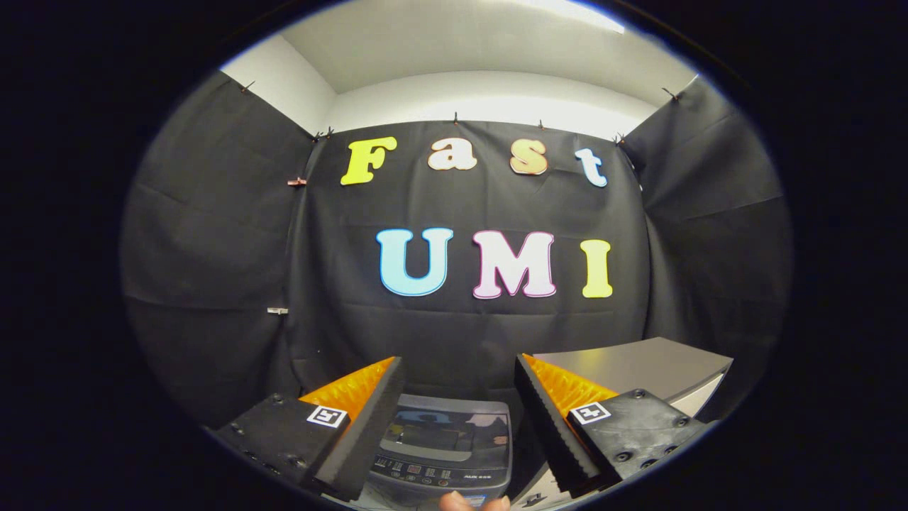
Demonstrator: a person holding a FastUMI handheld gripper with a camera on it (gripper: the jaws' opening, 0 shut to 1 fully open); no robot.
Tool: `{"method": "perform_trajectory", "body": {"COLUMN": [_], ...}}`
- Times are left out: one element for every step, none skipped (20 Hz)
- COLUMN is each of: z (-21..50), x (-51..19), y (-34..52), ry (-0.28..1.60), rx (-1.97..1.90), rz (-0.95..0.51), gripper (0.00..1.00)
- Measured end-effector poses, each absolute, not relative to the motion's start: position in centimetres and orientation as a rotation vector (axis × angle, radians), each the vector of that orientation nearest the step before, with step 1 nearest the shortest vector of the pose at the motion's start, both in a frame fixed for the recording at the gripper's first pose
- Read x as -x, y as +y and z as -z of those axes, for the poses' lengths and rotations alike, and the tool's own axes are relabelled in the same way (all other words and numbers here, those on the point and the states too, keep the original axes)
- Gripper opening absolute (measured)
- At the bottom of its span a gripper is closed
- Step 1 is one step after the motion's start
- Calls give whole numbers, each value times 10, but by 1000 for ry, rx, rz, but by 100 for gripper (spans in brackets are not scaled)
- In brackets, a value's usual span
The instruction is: Put the clothes into the washing machine and then close the washing machine lid.
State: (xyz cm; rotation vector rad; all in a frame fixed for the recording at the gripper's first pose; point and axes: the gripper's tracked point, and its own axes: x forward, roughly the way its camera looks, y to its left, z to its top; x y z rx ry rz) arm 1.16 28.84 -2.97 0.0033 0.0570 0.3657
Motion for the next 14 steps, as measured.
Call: {"method": "perform_trajectory", "body": {"z": [24,20,15,11,8,5,4,6,6,5,5,5,4,5], "x": [-11,-9,-8,-7,-9,-10,-10,-10,-10,-11,-12,-13,-14,-14], "y": [281,273,266,258,250,243,237,232,227,222,217,212,208,205], "ry": [53,49,46,43,39,35,36,40,40,41,41,40,39,41], "rx": [-5,-7,-8,-8,-8,-7,-7,-9,-12,-14,-14,-15,-17,-18], "rz": [-359,-353,-349,-340,-328,-318,-311,-305,-300,-294,-285,-277,-271,-267], "gripper": [98,98,98,98,98,98,98,98,98,98,98,98,98,98]}}
